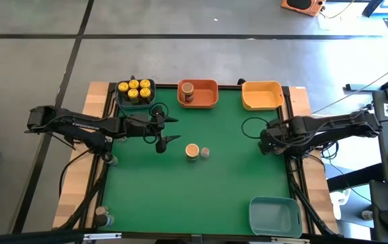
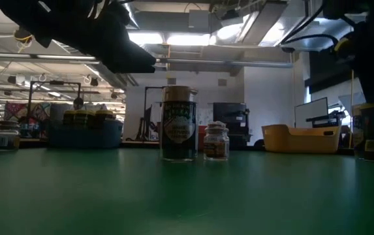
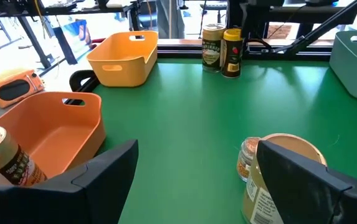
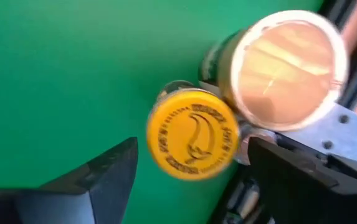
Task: Sort spices by type
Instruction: Put the yellow seasoning bottle into the blue bin
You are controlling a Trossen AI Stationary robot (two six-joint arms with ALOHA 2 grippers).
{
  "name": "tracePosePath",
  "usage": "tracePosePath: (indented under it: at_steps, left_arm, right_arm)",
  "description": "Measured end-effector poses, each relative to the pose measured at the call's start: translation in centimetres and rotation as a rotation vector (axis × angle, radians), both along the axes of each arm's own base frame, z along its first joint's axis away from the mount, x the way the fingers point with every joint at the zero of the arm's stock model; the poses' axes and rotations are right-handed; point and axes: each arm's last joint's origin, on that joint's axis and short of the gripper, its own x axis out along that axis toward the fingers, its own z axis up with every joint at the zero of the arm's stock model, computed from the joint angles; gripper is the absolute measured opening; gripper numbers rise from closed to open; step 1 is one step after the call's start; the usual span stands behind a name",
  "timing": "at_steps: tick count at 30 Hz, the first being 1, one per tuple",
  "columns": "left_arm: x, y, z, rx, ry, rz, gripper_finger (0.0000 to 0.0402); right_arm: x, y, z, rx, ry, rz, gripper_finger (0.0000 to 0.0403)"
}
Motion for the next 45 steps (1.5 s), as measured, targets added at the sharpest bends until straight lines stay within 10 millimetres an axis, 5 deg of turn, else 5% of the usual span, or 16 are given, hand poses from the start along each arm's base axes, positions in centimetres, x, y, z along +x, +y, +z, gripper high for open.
tracePosePath:
  at_steps: [28,37,45]
  left_arm:
    - [0.0,0.0,0.0,0.005,0.001,-0.002,0.0326]
    - [0.0,0.0,0.0,0.006,0.002,-0.002,0.0326]
    - [0.0,0.0,0.0,0.006,0.002,-0.002,0.0326]
  right_arm:
    - [4.2,0.5,-3.8,-0.008,0.098,0.079,0.0303]
    - [5.2,0.7,-4.6,0.025,0.133,0.195,0.0232]
    - [6.3,0.7,-4.2,0.0,0.043,0.323,0.023]
